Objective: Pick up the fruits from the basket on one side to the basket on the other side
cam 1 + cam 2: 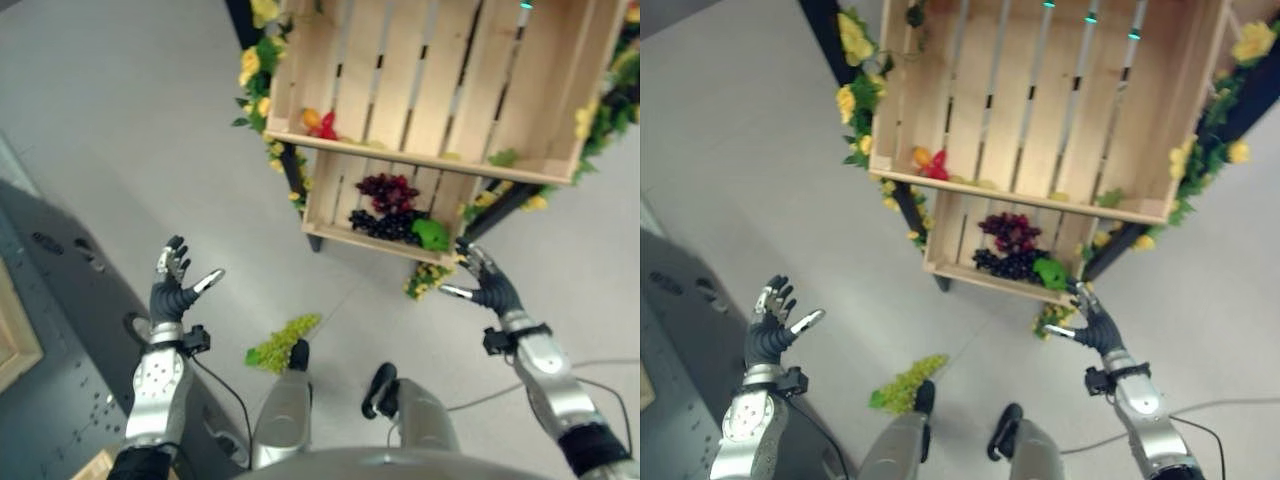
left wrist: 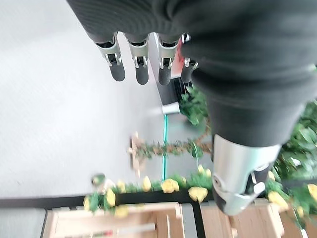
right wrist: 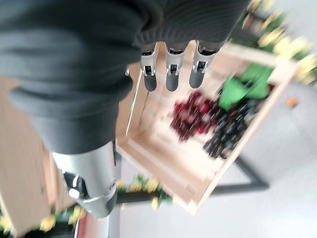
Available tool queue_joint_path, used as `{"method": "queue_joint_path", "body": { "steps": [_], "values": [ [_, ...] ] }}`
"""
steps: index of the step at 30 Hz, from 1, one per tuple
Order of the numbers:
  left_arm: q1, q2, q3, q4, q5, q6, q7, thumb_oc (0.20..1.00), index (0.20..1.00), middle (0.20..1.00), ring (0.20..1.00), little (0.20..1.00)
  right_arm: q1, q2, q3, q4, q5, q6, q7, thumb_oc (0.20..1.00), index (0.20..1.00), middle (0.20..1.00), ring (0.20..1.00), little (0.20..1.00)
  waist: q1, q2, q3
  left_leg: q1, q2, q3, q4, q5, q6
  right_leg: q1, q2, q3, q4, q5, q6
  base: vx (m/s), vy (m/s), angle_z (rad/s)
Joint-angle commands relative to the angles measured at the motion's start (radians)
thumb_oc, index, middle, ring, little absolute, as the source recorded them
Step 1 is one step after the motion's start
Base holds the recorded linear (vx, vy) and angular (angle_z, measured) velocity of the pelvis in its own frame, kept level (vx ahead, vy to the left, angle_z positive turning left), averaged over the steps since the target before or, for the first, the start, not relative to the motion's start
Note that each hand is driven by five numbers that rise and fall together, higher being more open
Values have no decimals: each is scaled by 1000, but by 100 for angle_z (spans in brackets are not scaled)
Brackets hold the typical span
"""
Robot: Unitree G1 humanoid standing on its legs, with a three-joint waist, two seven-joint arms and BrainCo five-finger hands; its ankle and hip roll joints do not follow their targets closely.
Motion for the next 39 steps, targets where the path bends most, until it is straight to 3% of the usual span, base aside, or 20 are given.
{"method": "queue_joint_path", "body": {
  "steps": [1,2,3,5,16,18,19,20,21,22,23,24,25,26,28,29,30,32,36,39],
  "values": [
    [-54,30,-7,-17,6,-45,1,1000,1000,1000,1000,1000,-67,-7,27,-65,-31,-69,-50,1000,1000,1000,1000,1000,-33,-52,-32,-53,62,387,132,-39,41,127,-3,-69,-267,109,112,-28,-14,125],
    [-54,30,-6,-16,6,-45,1,1000,1000,1000,1000,1000,-67,-7,28,-65,-32,-69,-52,1000,1000,1000,1000,1000,-30,-52,-32,-52,64,392,135,-42,42,126,-2,-65,-267,109,112,-54,-61,126],
    [-61,30,-12,-2,4,-49,-1,1000,1000,1000,1000,1000,-71,5,35,-67,-47,-67,-65,1000,1000,1000,1000,1000,-29,-55,-49,-15,75,514,144,-88,62,140,1,-105,-270,92,97,-14,-38,74],
    [-54,32,-17,3,13,-56,4,1000,1000,1000,1000,1000,-61,27,33,-67,-48,-70,-67,1000,1000,1000,1000,1000,-6,-54,-62,11,61,515,86,-81,73,167,7,-134,-263,90,100,95,6,69],
    [-26,41,8,-33,54,-49,35,1000,1000,1000,1000,1000,-61,115,41,3,-39,-61,-77,1000,1000,1000,1000,1000,66,-96,-115,48,-24,415,33,-91,101,263,-28,-178,-267,95,124,114,96,39],
    [-23,39,23,-42,52,-49,45,1000,1000,1000,1000,1000,-62,125,45,3,-47,-58,-80,1000,1000,1000,1000,1000,77,-95,-130,67,-48,396,31,-116,121,270,-58,-190,-214,87,134,189,212,26],
    [-24,37,30,-55,64,-42,60,1000,1000,1000,1000,1000,-50,132,47,-1,-56,-54,-79,1000,1000,1000,1000,1000,81,-86,-142,110,-86,359,26,-154,153,268,-116,-179,-100,116,159,171,179,20],
    [-23,36,29,-57,65,-41,61,1000,1000,1000,1000,1000,-49,132,47,-2,-57,-54,-79,1000,1000,1000,1000,1000,77,-87,-140,114,-92,357,24,-156,158,268,-126,-179,-88,115,167,316,328,62],
    [-33,36,26,-59,68,-40,77,1000,1000,1000,1000,1000,-34,137,49,-11,-67,-48,-80,1000,1000,1000,1000,1000,48,-68,-133,167,-129,309,7,-177,189,235,-183,-107,45,199,193,156,200,67],
    [-33,35,26,-59,69,-40,79,1000,1000,1000,1000,1000,-34,136,49,-13,-68,-47,-80,1000,1000,1000,1000,1000,46,-69,-130,170,-135,308,4,-178,194,233,-193,-103,56,199,201,116,251,90],
    [-53,41,12,-65,79,-41,88,1000,1000,1000,1000,1000,-21,131,47,-38,-77,-45,-78,1000,1000,1000,1000,1000,8,-43,-117,191,-140,261,-21,-148,214,143,-152,27,144,211,179,-32,94,76],
    [-53,41,11,-65,79,-41,89,1000,1000,1000,1000,1000,-21,130,47,-38,-77,-44,-78,1000,1000,1000,1000,1000,11,-44,-120,189,-141,264,-23,-147,215,137,-153,31,147,210,179,-20,64,121],
    [-65,42,1,-63,82,-43,90,1000,1000,1000,1000,1000,-10,123,44,-48,-78,-45,-73,1000,1000,1000,1000,1000,-11,-36,-122,198,-150,221,-35,-138,209,87,-81,130,141,173,166,48,-37,114],
    [-72,40,-9,-63,83,-47,91,1000,1000,1000,1000,1000,-8,118,45,-45,-72,-45,-68,1000,1000,1000,1000,1000,-29,-33,-122,208,-160,182,-48,-132,198,46,-22,203,88,142,156,94,-78,122],
    [-78,35,-14,-81,74,-50,78,1000,1000,1000,1000,1000,3,110,40,-61,-70,-44,-63,1000,1000,1000,1000,1000,-35,-24,-114,211,-174,103,-41,-133,168,23,-28,283,-29,134,159,145,-198,100],
    [-92,39,-27,-74,68,-56,68,1000,1000,1000,1000,1000,12,98,33,-71,-66,-46,-58,1000,1000,1000,1000,1000,-70,-28,-114,215,-196,24,-26,-149,156,11,2,445,-157,167,185,124,-214,96],
    [-93,39,-27,-74,68,-56,68,1000,1000,1000,1000,1000,12,98,33,-71,-65,-46,-58,1000,1000,1000,1000,1000,-70,-27,-116,211,-195,24,-28,-145,156,11,3,445,-166,174,185,165,-197,155],
    [-132,45,-52,-51,61,-63,48,1000,1000,1000,1000,1000,19,79,23,-73,-69,-42,-49,1000,1000,1000,1000,1000,-115,-45,-114,221,-242,-93,5,-164,151,19,101,706,-245,205,207,181,-241,200],
    [-122,33,-45,-67,66,-64,44,1000,1000,1000,1000,1000,32,80,12,-63,-63,-41,-29,1000,1000,1000,1000,1000,-98,-61,-122,216,-240,-145,32,-179,136,53,86,637,-268,206,190,116,-257,174],
    [-102,25,-43,-76,52,-57,32,1000,1000,1000,1000,1000,43,77,8,-65,-49,-41,-13,1000,1000,1000,1000,1000,-91,-67,-136,226,-201,-189,35,-180,102,100,91,553,-275,189,173,144,-361,120]
  ]
}}
